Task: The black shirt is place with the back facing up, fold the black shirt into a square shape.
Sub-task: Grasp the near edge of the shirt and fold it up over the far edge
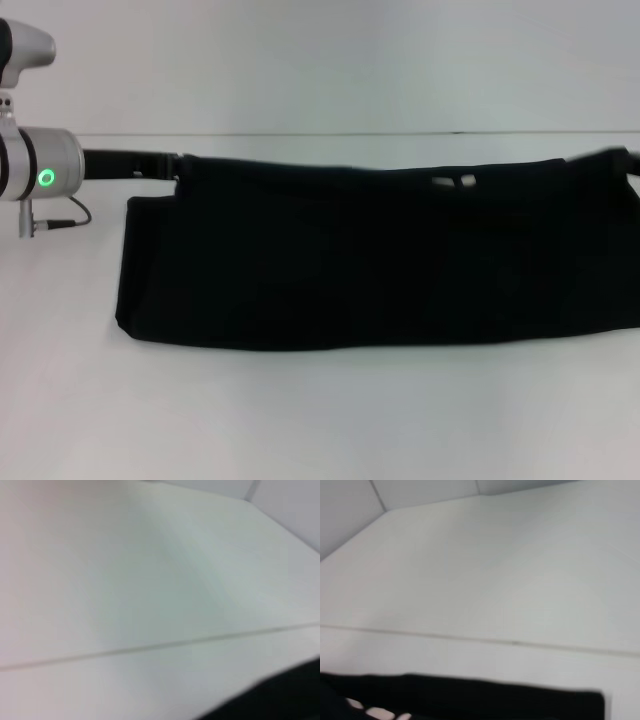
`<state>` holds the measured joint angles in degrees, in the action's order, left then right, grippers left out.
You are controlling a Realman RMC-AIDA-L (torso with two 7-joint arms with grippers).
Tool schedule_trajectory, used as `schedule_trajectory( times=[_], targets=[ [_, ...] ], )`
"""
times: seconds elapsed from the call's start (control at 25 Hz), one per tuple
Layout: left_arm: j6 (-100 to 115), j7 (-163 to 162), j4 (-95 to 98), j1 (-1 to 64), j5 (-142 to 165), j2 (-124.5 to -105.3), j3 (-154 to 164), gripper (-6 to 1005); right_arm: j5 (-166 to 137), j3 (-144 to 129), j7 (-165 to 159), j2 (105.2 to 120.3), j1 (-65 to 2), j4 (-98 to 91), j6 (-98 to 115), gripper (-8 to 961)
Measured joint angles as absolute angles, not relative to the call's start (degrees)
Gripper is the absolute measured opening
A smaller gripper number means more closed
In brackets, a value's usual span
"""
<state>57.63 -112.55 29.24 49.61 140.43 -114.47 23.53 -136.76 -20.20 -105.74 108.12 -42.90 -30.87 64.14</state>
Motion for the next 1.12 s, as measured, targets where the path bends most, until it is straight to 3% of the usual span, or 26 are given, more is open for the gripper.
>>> schedule_trajectory(
  times=[0.64,0.84,1.12],
  targets=[
    [44.98,-112.45,26.98,51.75,140.34,-115.59,23.65,0,-136.49,-24.35,-104.75,109.04,-51.33,-22.17,45.50,47],
    [41.91,-112.26,26.49,51.71,139.43,-116.64,23.65,0,-136.48,-24.41,-104.37,109.98,-51.64,-21.83,43.10,50],
    [33.56,-112.07,26.38,51.74,138.87,-119.49,23.80,0,-136.48,-26.56,-104.23,110.90,-52.25,-20.14,38.76,54]
  ],
)
